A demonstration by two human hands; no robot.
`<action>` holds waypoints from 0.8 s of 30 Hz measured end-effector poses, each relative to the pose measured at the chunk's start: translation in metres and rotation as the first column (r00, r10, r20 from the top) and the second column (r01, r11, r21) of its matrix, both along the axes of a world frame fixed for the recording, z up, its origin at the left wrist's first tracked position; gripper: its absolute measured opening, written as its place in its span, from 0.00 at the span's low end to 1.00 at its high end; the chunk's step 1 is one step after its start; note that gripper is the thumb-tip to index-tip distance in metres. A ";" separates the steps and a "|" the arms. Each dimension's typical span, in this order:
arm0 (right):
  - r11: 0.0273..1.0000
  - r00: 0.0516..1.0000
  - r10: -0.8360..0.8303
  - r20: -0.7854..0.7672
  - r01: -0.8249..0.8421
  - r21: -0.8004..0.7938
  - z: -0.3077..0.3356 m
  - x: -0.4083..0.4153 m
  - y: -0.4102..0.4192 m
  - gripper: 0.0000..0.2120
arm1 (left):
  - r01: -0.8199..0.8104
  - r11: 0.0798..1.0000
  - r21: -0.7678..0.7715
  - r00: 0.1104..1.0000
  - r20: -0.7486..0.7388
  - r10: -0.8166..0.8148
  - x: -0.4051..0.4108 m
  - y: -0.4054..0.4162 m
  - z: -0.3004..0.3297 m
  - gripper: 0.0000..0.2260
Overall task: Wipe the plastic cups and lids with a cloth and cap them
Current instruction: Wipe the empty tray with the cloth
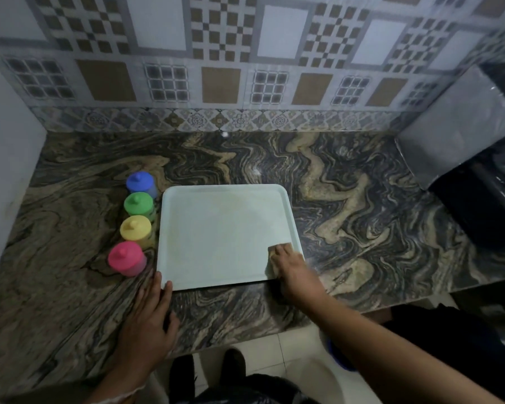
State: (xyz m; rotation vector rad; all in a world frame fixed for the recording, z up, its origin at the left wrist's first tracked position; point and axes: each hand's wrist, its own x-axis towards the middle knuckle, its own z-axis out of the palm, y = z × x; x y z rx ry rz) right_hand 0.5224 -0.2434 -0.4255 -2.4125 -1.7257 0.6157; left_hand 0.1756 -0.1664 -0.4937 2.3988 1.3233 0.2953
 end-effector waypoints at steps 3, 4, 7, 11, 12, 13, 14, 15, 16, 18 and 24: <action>0.993 0.970 0.110 -0.217 -0.100 0.056 -0.010 -0.043 -0.005 0.30 | -0.017 1.000 -0.018 1.000 0.008 0.017 0.000 0.001 0.000 0.30; 0.986 0.949 0.169 -0.266 -0.160 0.055 0.001 -0.042 0.010 0.30 | -0.024 0.999 -0.028 1.000 0.014 0.024 0.000 0.001 0.000 0.30; 0.991 0.969 0.126 -0.213 -0.111 0.078 0.028 0.005 0.074 0.28 | -0.021 0.998 -0.052 1.000 0.017 0.022 -0.003 0.003 -0.002 0.31; 0.990 0.992 -0.080 -0.095 0.091 0.111 0.028 0.066 0.148 0.22 | -0.003 0.998 -0.064 1.000 0.014 0.004 -0.006 0.007 -0.006 0.31; 0.989 0.990 -0.097 -0.098 0.106 0.101 0.022 0.053 0.156 0.21 | 0.001 0.998 -0.058 1.000 0.024 0.000 -0.007 0.007 -0.008 0.31; 0.989 0.991 -0.094 -0.099 0.105 0.109 0.016 0.035 0.157 0.20 | -0.001 0.998 -0.055 0.999 0.034 0.003 -0.006 0.008 -0.006 0.31; 0.990 0.990 -0.020 -0.138 0.039 0.135 0.011 0.012 0.151 0.20 | -0.010 0.998 -0.063 0.999 0.032 0.012 -0.005 0.008 -0.004 0.31; 0.977 0.970 0.157 -0.188 -0.125 0.171 0.007 -0.011 0.140 0.21 | -0.018 0.997 -0.075 1.000 0.023 0.020 -0.005 0.007 -0.001 0.31; 0.928 0.894 0.369 -0.253 -0.337 0.162 0.005 -0.028 0.129 0.23 | -0.016 0.997 -0.077 1.000 0.016 0.017 -0.003 0.006 0.002 0.31; 0.772 0.716 0.612 -0.336 -0.633 0.056 0.014 -0.042 0.124 0.27 | -0.003 0.997 -0.074 1.000 0.005 0.004 -0.003 0.002 0.008 0.31; 0.963 0.958 0.265 -0.109 -0.257 0.079 0.012 -0.044 0.209 0.24 | -0.019 0.999 -0.027 0.997 -0.073 0.017 0.000 -0.002 0.010 0.29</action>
